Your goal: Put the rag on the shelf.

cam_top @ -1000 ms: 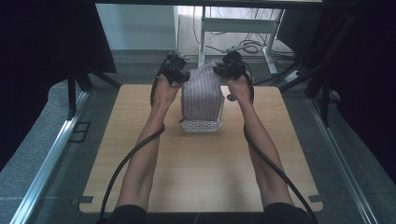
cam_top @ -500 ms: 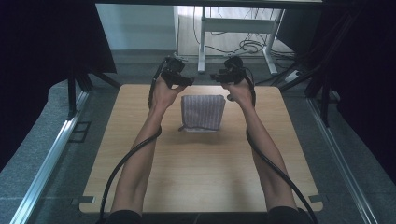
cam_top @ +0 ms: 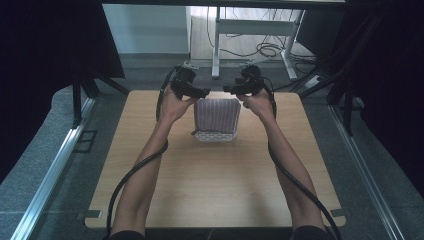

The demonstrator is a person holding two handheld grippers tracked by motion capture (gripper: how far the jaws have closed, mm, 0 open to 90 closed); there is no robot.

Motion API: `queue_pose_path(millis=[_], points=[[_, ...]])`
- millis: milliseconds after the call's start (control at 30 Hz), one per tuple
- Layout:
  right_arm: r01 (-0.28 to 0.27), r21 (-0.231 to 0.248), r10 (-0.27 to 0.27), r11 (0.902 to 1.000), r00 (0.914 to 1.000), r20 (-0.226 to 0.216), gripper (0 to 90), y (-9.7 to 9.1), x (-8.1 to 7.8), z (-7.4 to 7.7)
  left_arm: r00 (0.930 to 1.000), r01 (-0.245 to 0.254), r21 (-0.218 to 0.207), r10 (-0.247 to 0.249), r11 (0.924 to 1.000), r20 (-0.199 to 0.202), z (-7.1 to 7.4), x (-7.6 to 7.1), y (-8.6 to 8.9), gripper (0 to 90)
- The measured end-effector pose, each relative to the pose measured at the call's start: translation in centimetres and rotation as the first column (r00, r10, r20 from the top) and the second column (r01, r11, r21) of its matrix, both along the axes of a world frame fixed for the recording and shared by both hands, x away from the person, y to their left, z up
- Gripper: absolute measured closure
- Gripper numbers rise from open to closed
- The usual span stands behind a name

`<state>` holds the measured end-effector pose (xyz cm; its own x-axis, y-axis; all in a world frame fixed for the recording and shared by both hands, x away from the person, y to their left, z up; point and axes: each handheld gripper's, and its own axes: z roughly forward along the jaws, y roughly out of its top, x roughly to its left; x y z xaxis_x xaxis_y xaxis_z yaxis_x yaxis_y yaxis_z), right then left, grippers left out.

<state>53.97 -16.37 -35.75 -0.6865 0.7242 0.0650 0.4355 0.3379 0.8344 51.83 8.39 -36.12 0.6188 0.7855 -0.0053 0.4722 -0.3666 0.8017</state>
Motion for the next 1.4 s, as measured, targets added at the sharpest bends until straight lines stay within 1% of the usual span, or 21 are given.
queue_pose_path(millis=[67,100,167,267,433,567,733,900,1000,1133,1200,1300,1400], points=[[-0.009,0.004,0.009,0.9999,1.0,0.001,28.6,-0.1,-0.4,0.0,1.0,0.008,-0.023,-0.008,0.9997,-0.003,0.1,-0.3,0.2,18.8],[-0.015,0.003,0.015,0.9999,0.9999,0.004,28.2,-0.1,-0.5,0.0,0.9998,0.017,-0.039,-0.018,0.9991,-0.008,0.1,-0.5,0.4,18.8],[-0.027,0.001,0.027,0.9996,0.9996,0.006,25.8,-0.2,-0.9,0.0,0.9993,0.033,-0.057,-0.034,0.9978,-0.016,0.0,-0.7,0.6,17.7],[-0.042,-0.002,0.042,0.9991,0.9991,0.003,24.5,-0.3,-1.6,-0.1,0.9985,0.051,-0.051,-0.052,0.9974,-0.018,-0.1,-1.3,0.7,16.5],[-0.069,-0.003,0.069,0.9976,0.9976,0.001,22.7,-0.6,-2.7,-0.2,0.9969,0.078,-0.021,-0.078,0.9967,-0.01,-0.3,-2.4,0.8,14.5],[-0.083,-0.01,0.082,0.9965,0.9965,-0.011,19.6,-0.8,-3.6,-0.5,0.9962,0.086,-0.002,-0.086,0.9963,-0.008,-0.5,-3.2,0.8,13.3],[-0.101,-0.017,0.1,0.9948,0.9948,-0.017,16.0,-1.3,-4.7,-1.0,0.9952,0.098,-0.001,-0.098,0.9952,-0.002,-0.7,-4.4,1.1,13.0],[-0.098,-0.025,0.098,0.9949,0.9951,-0.017,14.4,-1.9,-5.9,-1.4,0.9937,0.111,0.001,-0.111,0.9939,0.016,-1.0,-5.9,1.7,13.1],[-0.106,-0.038,0.106,0.9936,0.9943,-0.016,14.1,-2.2,-6.8,-1.6,0.9932,0.115,-0.001,-0.115,0.9934,0.018,-1.5,-6.9,2.1,13.1],[-0.12,-0.041,0.119,0.9919,0.9928,-0.014,13.9,-2.6,-8.2,-2.2,0.993,0.117,0.006,-0.117,0.9931,0.016,-2.4,-8.2,2.7,13.2],[-0.125,-0.043,0.125,0.9912,0.9921,-0.013,13.8,-2.9,-8.7,-2.5,0.9931,0.116,-0.002,-0.116,0.9932,0.015,-2.9,-8.8,3.1,13.2],[-0.135,-0.044,0.135,0.9898,0.9908,-0.013,13.8,-3.1,-9.7,-3.1,0.9931,0.117,-0.006,-0.117,0.9931,0.016,-3.6,-9.7,3.4,13.4],[-0.145,-0.058,0.145,0.9877,0.9894,-0.015,13.8,-3.4,-10.6,-3.9,0.9926,0.12,-0.001,-0.12,0.9928,0.019,-4.4,-10.7,3.6,13.6]])
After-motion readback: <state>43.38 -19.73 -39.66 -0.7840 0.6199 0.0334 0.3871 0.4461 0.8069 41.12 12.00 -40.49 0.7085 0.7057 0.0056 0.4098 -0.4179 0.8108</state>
